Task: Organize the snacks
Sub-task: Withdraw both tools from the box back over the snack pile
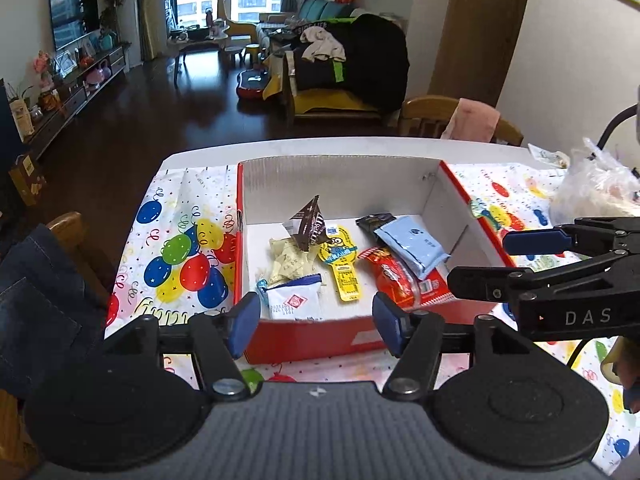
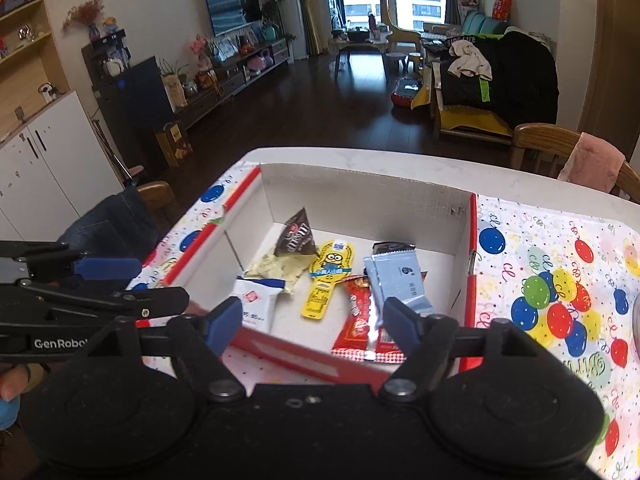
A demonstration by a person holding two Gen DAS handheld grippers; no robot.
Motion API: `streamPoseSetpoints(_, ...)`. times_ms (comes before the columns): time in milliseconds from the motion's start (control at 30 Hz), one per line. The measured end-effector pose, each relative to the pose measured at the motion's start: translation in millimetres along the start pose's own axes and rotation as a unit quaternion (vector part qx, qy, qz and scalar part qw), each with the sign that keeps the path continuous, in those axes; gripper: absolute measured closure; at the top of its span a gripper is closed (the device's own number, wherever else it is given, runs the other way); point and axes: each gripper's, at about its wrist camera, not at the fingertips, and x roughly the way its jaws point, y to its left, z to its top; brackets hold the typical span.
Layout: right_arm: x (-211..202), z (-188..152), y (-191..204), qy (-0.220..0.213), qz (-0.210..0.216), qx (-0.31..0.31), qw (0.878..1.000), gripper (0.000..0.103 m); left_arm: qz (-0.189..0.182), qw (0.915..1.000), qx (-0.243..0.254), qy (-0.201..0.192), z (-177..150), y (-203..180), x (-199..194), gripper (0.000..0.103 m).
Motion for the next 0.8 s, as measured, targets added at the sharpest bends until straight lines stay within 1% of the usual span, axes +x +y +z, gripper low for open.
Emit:
streamPoseSetpoints(67,-5.9,-4.4,3.0,-0.003,0.001,0.001,1.000,0.024,0.001,1.0000,-0.001,-0.008,-4.6,2.0,-8.3,0.034)
streamPoseSetpoints(133,-11.8,-9.1,6.1,-0.006,0.004,0.004,1.000,0.021,0.000,0.9999,-0.003,-0.013,-9.6,4.0,-15.9,0.032)
streamPoseSetpoints(233,-20.5,-17.9,12.5,-0.010,0.009,0.003,1.000,0.020,-0.001,0.9999,-0.004,-0.016,-17.1,6.9,-25.6,0.032)
streamPoseSetpoints(300,-25.8,-23.9,16.6,-0.011,0.014,0.002,1.000,0.019,-0.001,0.9998,-0.002,-0.018,-23.2,8.7,-32.0,0.030)
streamPoseSetpoints(367,-30.2,-30.5,21.1,-0.012,0.018,0.002,1.000,0.015,0.001,0.9998,-0.003,-0.021,-29.5,10.4,-37.7,0.027)
streamPoseSetpoints(400,-32.8,-32.6,23.0,-0.014,0.018,0.003,1.000,0.010,0.001,0.9997,-0.003,-0.022,-32.5,11.1,-40.4,0.026)
streamPoseSetpoints(467,-37.0,-39.0,27.3,-0.016,0.021,0.003,1.000,0.009,0.003,0.9997,-0.001,-0.026,-38.9,11.7,-45.6,0.024)
streamPoseSetpoints(567,-41.4,-47.0,32.7,-0.018,0.024,0.004,1.000,0.008,0.008,0.9996,0.003,-0.028,-48.6,12.7,-51.5,0.023)
streamPoseSetpoints(667,-44.5,-56.1,38.2,-0.020,0.025,0.002,0.999,0.000,0.006,0.9997,-0.001,-0.023,-59.6,16.1,-55.6,0.022)
streamPoseSetpoints(800,-43.3,-71.7,48.0,-0.011,0.020,-0.008,1.000,0.000,0.002,0.9998,-0.018,-0.010,-76.2,23.4,-56.8,0.022)
